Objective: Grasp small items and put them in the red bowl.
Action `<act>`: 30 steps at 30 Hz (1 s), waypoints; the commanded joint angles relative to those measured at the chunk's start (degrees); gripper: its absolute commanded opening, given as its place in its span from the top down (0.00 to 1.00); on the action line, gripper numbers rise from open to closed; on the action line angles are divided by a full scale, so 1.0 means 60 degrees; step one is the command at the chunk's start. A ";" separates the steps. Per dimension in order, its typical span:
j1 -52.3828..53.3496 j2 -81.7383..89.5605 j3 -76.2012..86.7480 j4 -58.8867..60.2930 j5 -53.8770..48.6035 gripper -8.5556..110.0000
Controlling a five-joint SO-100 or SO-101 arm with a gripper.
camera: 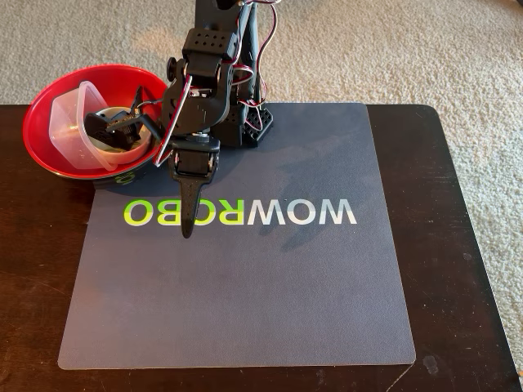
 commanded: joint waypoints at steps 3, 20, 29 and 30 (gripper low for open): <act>0.0000 0.0044 -0.0103 -0.0103 -0.0029 0.77; -0.0015 0.1113 0.0923 0.0000 0.0264 0.77; -0.0439 0.3237 0.2109 0.0308 0.0293 0.76; -0.0498 0.3105 0.2109 0.0308 0.0264 0.76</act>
